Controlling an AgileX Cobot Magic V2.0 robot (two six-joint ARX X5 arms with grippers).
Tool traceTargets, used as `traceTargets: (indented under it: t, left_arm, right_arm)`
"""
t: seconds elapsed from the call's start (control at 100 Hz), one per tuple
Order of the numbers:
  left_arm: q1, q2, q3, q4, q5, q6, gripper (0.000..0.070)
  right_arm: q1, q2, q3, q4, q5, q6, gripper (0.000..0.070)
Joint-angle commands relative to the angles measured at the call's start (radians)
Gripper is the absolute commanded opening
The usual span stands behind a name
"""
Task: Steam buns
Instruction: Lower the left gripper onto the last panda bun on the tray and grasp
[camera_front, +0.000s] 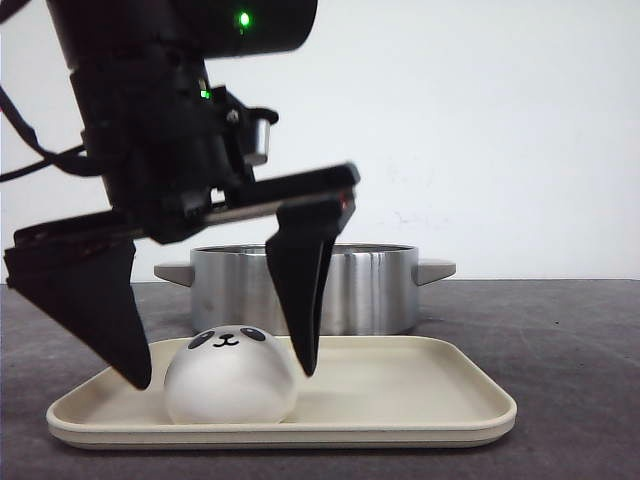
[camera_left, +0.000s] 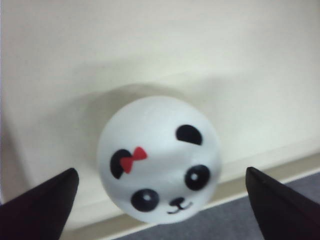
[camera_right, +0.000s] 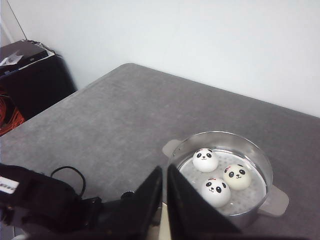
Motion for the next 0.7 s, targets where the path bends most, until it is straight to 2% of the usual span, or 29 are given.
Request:
traceTargets:
  t: [0.0,0.05,0.16,0.2,0.32,0.35,0.4,0.47,0.6,0.69]
  left_arm:
    - [-0.006,0.022,0.018,0.0,-0.005,-0.012,0.07]
    - [-0.005,0.022,0.018,0.002,-0.005,-0.011,0.065]
    - [-0.003,0.022,0.018,0.008,-0.009,-0.011,0.0438]
    - [0.001,0.022,0.018,0.007,-0.009,-0.011,0.0384]
    - [0.011,0.022,0.018,0.011,-0.017,-0.01,0.0371]
    - [0.013,0.022,0.018,0.012,-0.019,-0.01,0.0344]
    - [0.017,0.022,0.018,0.011,-0.02,0.003,0.024]
    - [0.023,0.022,0.018,-0.004,-0.02,0.026,0.0005]
    - [0.025,0.022,0.018,-0.021,-0.026,0.09,0.0001]
    - [0.024,0.021,0.021,-0.018,-0.028,0.095,0.0]
  right_arm:
    - [0.013,0.005,0.017,-0.001,0.003,0.011,0.0009]
    - [0.013,0.004,0.017,-0.005,0.003,0.011,0.0009]
    - [0.013,0.004,0.017,-0.01,0.004,0.011,0.0009]
    - [0.013,0.004,0.017,-0.01,0.004,0.011,0.0009]
    - [0.013,0.004,0.017,-0.01,0.004,0.011,0.0009]
    - [0.013,0.004,0.017,-0.01,0.003,0.011,0.0009]
    - [0.013,0.004,0.017,-0.01,0.004,0.011,0.0009]
    - [0.013,0.004,0.017,-0.01,0.004,0.011,0.0009]
    - [0.013,0.004,0.017,-0.013,0.004,0.011,0.0009]
    - [0.013,0.004,0.017,-0.018,0.005,0.011,0.0009]
